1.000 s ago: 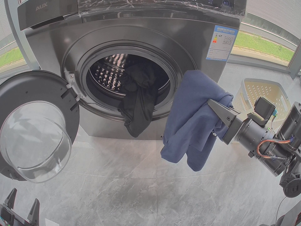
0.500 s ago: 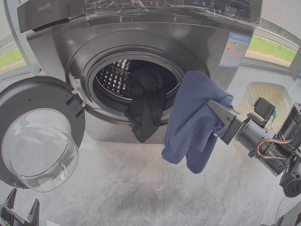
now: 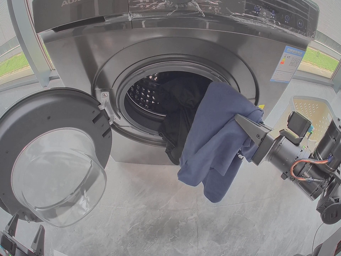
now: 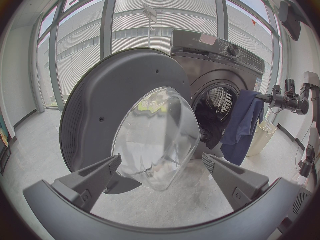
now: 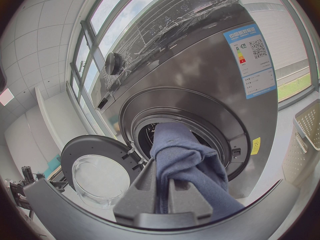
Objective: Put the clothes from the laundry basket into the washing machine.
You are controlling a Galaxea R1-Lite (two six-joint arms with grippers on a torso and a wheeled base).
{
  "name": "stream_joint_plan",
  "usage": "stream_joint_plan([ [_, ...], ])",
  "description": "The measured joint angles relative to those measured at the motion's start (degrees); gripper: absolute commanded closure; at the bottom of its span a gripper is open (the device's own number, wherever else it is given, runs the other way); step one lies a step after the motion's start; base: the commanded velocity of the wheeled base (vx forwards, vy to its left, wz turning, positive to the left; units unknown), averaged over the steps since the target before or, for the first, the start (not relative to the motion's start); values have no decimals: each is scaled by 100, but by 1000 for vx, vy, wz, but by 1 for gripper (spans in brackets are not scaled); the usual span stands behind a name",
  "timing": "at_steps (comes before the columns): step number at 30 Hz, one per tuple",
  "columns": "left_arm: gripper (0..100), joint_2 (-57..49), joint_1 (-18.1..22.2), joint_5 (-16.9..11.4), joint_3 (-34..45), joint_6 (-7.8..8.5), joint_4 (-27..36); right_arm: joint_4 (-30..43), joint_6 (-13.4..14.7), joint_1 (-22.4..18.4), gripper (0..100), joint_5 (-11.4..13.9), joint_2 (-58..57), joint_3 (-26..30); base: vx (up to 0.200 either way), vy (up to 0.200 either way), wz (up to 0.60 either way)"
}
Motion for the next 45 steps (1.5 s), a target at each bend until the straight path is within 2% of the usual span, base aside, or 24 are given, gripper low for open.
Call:
stream_joint_plan([
  [5,0,0,0,0,0,0,-2,0,0,4,100,-2,1,6,0,-120,0],
  [13,0,2,2,0,0,22,-2,5,1,30,100,-2,28,9,0,0,0],
  [19,0,2,5,0,0,108,-17,-2,80,205,100,-10,139,-55,0,0,0],
  [29,0,2,20,-66,0,344,-20,-9,143,505,100,-87,538,-678,0,0,0],
  [35,0,2,5,-112,0,333,-11,-57,195,533,100,-84,621,-692,0,0,0],
  [45,0,2,5,-112,0,315,-11,-325,195,566,100,-95,756,-664,0,-180,0],
])
